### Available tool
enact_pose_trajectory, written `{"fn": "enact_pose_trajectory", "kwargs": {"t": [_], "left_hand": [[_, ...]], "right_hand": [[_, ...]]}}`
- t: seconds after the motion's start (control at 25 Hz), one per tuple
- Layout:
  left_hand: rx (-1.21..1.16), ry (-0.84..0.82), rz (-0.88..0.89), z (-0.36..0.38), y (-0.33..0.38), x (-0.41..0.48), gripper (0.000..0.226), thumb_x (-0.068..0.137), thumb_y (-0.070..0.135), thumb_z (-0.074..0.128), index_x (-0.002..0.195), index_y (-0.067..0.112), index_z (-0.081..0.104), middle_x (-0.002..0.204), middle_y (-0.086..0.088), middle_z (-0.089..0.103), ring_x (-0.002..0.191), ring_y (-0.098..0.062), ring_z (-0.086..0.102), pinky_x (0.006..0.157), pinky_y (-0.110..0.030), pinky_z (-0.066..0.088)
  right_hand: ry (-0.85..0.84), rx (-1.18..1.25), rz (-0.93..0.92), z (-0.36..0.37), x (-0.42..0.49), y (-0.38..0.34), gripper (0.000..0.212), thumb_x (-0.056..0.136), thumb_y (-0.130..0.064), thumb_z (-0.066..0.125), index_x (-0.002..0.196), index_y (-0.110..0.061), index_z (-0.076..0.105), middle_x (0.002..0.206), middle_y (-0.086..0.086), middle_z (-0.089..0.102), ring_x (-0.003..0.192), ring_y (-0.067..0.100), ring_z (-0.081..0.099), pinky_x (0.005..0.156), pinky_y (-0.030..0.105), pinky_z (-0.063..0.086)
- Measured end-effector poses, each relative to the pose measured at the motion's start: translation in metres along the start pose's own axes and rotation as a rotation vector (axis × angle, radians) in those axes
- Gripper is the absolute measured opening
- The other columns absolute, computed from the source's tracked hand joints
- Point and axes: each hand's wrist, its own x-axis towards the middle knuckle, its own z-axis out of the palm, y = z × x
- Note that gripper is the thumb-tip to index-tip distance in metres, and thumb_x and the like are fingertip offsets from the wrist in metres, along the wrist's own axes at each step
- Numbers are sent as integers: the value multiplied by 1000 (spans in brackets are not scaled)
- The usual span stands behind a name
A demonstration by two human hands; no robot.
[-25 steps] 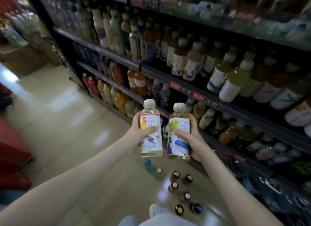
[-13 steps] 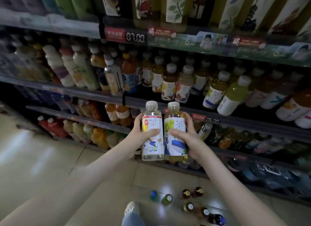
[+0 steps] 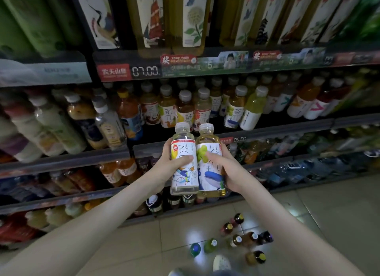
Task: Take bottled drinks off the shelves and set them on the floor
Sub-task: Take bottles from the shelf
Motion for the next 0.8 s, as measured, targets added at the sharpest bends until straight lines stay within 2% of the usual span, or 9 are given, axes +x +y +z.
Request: {"fn": "enact_pose_trajectory", "kwargs": {"t": [0.08, 0.16, 0.32, 0.4, 0.56, 0.68, 0.8], "left_hand": [[-5, -38, 0, 3, -1, 2, 85, 82, 18, 72, 139, 48, 17, 120, -6, 58, 98, -27, 68, 85, -51, 54], [16, -58, 18, 7, -1, 0, 84, 83, 16, 71, 139, 47, 16, 122, -4, 57, 99, -25, 67, 82, -46, 56], [15, -23, 35, 9, -9, -1, 89, 83, 14, 71, 143, 42, 11, 122, -2, 56, 100, -19, 66, 74, -36, 57], [1, 38, 27, 8, -11, 1, 88, 83, 16, 71, 143, 40, 12, 119, -1, 57, 96, -18, 67, 69, -33, 57], [-22, 153, 20, 6, -8, 7, 85, 83, 18, 71, 142, 40, 14, 115, 0, 57, 92, -17, 67, 70, -34, 57], [-39, 222, 33, 7, -1, 17, 84, 83, 19, 72, 141, 42, 16, 114, -1, 59, 93, -19, 68, 76, -39, 57], [-80, 294, 39, 14, 4, 34, 83, 82, 19, 72, 142, 41, 18, 114, -3, 60, 93, -21, 68, 76, -40, 57]], "right_hand": [[-5, 107, 30, -7, -3, 4, 57, 80, -42, 64, 133, -30, 46, 121, 6, 67, 109, 26, 65, 95, 48, 50], [-9, 130, 45, -14, -4, 5, 64, 76, -46, 65, 135, -28, 46, 123, 7, 66, 110, 27, 65, 93, 47, 51], [36, -55, 42, -14, -1, 7, 55, 81, -13, 74, 129, -17, 49, 116, 11, 68, 101, 28, 68, 82, 43, 57], [83, -104, 37, -13, 9, 6, 54, 78, -5, 75, 126, -11, 51, 112, 14, 69, 98, 28, 69, 81, 41, 57], [253, -227, -152, -33, 40, -15, 70, 66, 1, 83, 123, -15, 44, 107, 6, 65, 97, 18, 64, 79, 32, 53], [327, -314, -338, -56, 67, -41, 78, 65, -3, 85, 125, -23, 39, 107, -7, 59, 97, 6, 59, 86, 26, 49], [381, -447, -487, -74, 98, -57, 81, 65, -7, 86, 125, -28, 36, 116, -8, 54, 105, 8, 53, 96, 26, 41]]}}
